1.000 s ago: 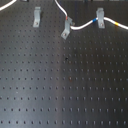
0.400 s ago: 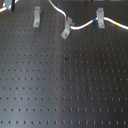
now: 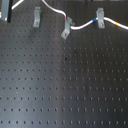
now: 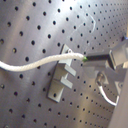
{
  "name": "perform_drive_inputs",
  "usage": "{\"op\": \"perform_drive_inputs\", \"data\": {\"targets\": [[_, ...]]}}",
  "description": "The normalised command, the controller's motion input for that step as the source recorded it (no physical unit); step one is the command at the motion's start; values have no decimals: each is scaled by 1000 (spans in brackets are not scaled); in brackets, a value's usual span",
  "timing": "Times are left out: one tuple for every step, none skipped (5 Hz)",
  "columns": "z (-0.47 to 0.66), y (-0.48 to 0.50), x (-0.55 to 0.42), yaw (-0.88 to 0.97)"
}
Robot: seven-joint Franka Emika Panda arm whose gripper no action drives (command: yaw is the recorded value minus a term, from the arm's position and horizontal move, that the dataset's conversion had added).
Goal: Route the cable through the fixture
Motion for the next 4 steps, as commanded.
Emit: {"op": "perform_drive_inputs", "data": {"targets": [[226,113,-301,-174],[318,134,-208,-131],[375,171,-185,-63],[386,182,-205,-43]]}}
